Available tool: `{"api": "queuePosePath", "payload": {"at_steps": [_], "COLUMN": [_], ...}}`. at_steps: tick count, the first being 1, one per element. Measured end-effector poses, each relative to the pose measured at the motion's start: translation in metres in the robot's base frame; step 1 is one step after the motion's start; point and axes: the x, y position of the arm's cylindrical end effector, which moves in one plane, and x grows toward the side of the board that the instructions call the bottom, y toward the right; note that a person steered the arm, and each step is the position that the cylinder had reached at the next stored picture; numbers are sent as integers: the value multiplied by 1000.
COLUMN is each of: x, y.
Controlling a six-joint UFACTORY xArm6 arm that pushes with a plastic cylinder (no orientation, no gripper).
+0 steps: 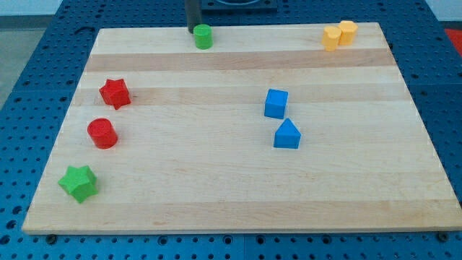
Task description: Push the green circle closer to the yellow hexagon
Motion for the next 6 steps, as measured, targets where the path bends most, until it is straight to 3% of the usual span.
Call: {"api": "queuePosePath", "payload": {"at_steps": [3,6], "x": [10,32], "y": [-40,-38]}}
